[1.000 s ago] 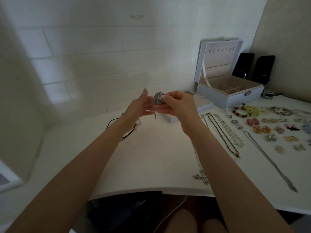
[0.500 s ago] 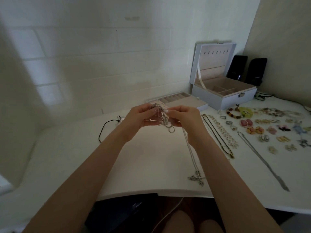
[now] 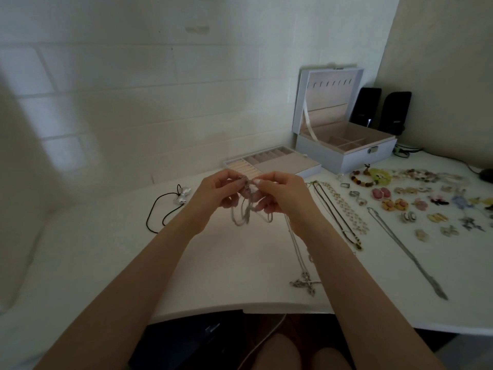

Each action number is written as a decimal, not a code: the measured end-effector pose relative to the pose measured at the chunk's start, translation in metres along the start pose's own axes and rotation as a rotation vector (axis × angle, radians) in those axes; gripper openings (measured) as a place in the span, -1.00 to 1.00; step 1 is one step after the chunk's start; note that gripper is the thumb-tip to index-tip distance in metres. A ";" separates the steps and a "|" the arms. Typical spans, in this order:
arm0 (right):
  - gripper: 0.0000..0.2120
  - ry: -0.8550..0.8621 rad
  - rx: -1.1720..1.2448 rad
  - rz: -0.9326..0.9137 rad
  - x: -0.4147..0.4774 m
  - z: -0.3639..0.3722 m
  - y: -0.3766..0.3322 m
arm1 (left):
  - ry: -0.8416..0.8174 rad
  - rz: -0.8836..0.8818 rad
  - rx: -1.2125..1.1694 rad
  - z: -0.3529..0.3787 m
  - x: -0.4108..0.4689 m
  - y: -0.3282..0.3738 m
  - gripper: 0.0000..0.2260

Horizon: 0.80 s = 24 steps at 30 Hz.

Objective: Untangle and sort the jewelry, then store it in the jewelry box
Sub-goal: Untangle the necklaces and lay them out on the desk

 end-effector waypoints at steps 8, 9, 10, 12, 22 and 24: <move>-0.81 -0.112 -0.028 0.062 0.000 0.003 0.001 | -0.133 -0.024 -0.108 -0.003 -0.003 0.002 -0.86; -0.84 -0.097 -0.027 0.054 0.001 0.003 0.002 | -0.151 -0.025 -0.110 -0.004 -0.003 0.002 -0.84; -0.86 -0.073 -0.030 0.042 0.002 0.002 0.003 | -0.163 -0.030 -0.117 -0.004 -0.003 0.002 -0.83; -0.91 -0.026 -0.075 0.011 0.004 0.000 0.005 | -0.162 -0.032 -0.131 -0.004 -0.004 0.004 -0.82; -0.91 -0.013 -0.117 -0.157 0.012 -0.009 -0.006 | 0.065 0.014 0.078 -0.006 -0.005 0.006 -0.86; -0.87 -0.008 -0.092 -0.192 0.012 -0.008 -0.010 | 0.078 -0.002 0.099 -0.004 -0.004 0.003 -0.85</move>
Point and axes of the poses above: each hand's wrist, its own x-axis towards the middle knuckle, its own z-axis out of the palm, y = z × x, the point moved 2 cm from there along x, towards the middle knuckle, and after that the axes turned 8 degrees about -z, right-handed, at the moved point
